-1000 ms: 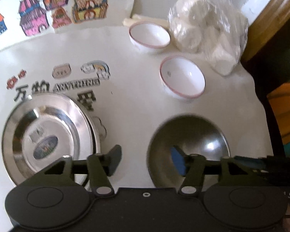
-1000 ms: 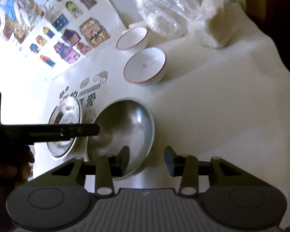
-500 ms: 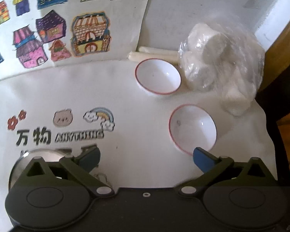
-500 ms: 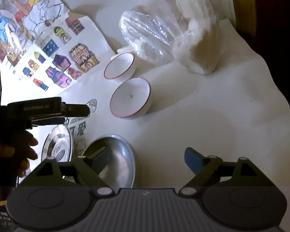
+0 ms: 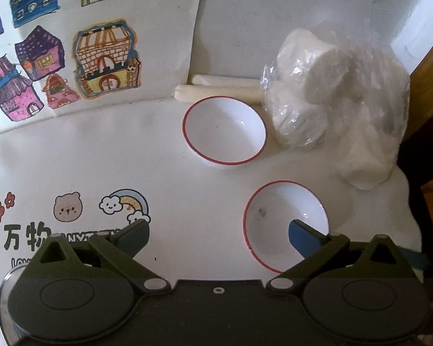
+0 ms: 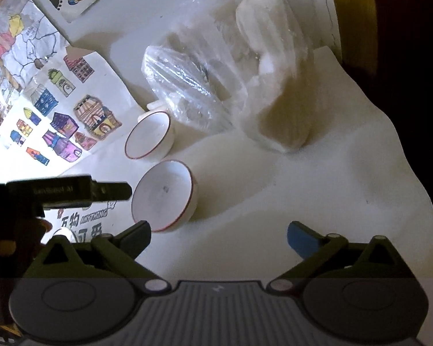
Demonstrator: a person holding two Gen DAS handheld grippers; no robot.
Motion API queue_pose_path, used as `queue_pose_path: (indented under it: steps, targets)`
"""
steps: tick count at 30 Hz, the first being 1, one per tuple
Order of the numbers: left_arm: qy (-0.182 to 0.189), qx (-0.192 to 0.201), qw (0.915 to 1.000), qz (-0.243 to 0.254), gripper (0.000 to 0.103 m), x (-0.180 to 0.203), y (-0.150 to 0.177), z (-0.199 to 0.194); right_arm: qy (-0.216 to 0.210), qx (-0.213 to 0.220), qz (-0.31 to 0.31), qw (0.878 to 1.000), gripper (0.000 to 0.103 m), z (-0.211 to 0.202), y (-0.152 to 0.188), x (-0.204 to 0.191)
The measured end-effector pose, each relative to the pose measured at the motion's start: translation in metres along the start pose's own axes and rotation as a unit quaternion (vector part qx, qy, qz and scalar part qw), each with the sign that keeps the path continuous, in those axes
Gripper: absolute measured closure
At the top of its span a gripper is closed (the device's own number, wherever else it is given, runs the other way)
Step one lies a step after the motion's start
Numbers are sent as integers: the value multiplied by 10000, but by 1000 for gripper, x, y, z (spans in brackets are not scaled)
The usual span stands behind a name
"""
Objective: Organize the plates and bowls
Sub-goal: 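Move both grippers to the rim of a red-rimmed white bowl, then close both grippers on the rim of the white bowl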
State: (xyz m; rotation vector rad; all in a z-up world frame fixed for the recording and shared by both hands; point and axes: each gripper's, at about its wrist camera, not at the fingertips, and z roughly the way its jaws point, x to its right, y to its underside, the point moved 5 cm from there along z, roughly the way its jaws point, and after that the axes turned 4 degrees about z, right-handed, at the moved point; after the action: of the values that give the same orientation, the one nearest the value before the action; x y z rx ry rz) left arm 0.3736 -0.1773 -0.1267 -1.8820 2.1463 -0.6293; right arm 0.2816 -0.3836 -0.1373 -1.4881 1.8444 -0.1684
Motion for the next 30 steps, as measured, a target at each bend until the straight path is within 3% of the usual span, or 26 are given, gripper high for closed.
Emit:
queue_pose_path:
  steps: [8,17,25,30]
  targets:
    - [-164,-48,9999,-23,1,-9,-1,9,150,-60,-280,9995,0,23,-8,-13]
    - [-106,-297,9995,98,1,-5,0,20,261,-122,-580,9979,2,45,-15,-24]
    - [-313,-492,9983,43,2,-6,2,28,290,-223,-760,9964,21,56,-17,-25]
    - [-315,-505,9982,36,17,-7,1,28,247,-295,-759,9964,32,60,-16,-25]
